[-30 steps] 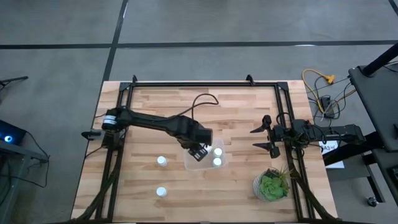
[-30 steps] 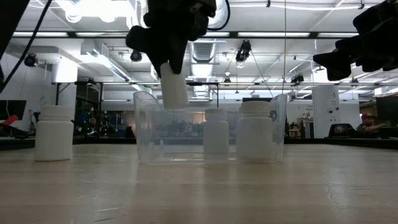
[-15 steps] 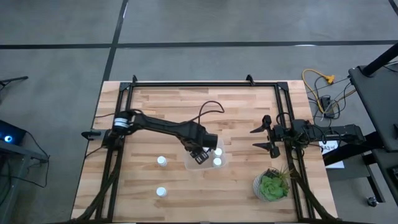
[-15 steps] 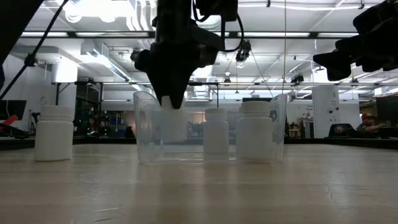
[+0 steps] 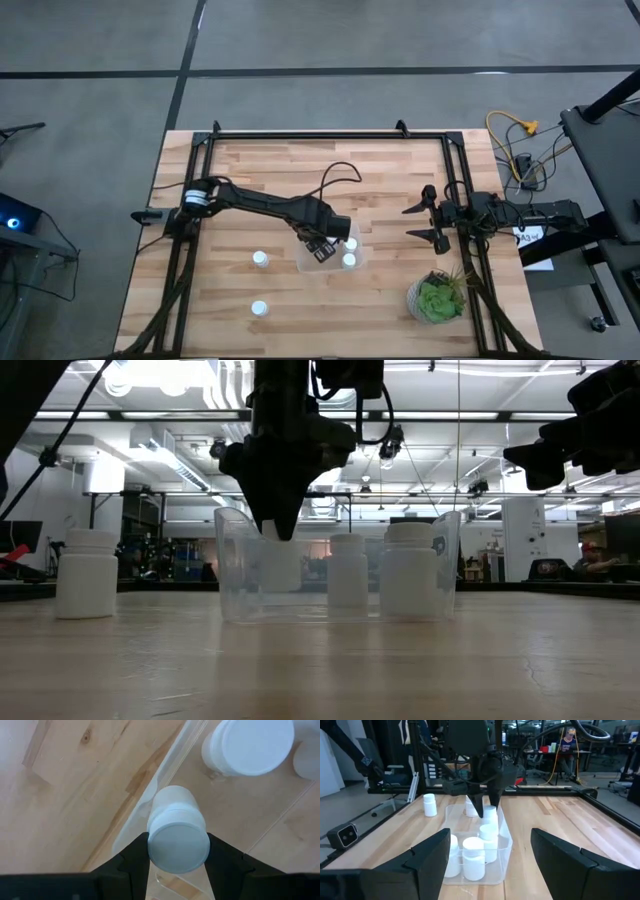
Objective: Pick and place pill bottles into a basket
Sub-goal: Put the white medicine bottle into the transparent bin
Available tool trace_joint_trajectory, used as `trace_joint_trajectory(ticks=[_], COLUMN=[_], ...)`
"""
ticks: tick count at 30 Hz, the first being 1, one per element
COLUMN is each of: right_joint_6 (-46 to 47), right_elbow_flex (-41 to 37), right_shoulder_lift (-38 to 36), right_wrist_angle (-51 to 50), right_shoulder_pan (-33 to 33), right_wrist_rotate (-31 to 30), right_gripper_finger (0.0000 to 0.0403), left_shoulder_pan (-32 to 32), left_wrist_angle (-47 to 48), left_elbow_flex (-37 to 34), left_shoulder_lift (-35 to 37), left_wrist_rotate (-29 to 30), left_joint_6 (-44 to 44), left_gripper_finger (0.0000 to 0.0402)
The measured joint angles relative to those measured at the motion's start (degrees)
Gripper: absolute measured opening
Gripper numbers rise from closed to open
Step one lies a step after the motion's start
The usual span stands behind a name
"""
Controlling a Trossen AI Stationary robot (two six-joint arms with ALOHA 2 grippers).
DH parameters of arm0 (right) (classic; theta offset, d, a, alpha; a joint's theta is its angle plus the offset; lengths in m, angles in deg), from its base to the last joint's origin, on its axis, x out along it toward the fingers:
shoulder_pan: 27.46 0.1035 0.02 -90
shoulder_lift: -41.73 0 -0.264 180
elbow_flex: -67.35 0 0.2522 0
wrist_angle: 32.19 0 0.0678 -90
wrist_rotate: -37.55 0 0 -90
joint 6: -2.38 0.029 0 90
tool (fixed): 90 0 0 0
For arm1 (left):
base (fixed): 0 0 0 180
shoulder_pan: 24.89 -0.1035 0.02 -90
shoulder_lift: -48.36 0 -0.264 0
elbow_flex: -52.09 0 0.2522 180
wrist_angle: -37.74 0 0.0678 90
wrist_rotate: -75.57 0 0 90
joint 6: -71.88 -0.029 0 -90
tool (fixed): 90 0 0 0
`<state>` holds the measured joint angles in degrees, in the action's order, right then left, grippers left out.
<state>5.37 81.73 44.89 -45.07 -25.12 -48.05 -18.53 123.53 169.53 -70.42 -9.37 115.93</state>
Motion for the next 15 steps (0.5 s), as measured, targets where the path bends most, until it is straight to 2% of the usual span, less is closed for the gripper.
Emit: trace_joint_trajectory(ticks=[3, 10, 15], right_joint_6=[-0.4, -0.4, 0.1], right_elbow_flex=[0.0, 0.0, 0.0], right_shoulder_lift=[0.0, 0.0, 0.0], right_wrist_angle=[0.0, 0.0, 0.0], right_shoulder_pan=[0.0, 0.0, 0.0], right_wrist_rotate=[0.0, 0.0, 0.0], right_gripper_finger=[0.0265, 0.0265, 0.0265], left_shoulder_pan=[0.0, 0.0, 0.0], left_wrist_angle=[0.0, 0.0, 0.0], left_elbow_flex=[0.0, 0.0, 0.0], left_shoulder_lift=[0.0, 0.0, 0.0], left_wrist_rotate=[0.0, 0.0, 0.0], left_joint_6=[0.2, 0.5, 0.6], left_gripper_finger=[0.0143, 0.0220, 0.0226])
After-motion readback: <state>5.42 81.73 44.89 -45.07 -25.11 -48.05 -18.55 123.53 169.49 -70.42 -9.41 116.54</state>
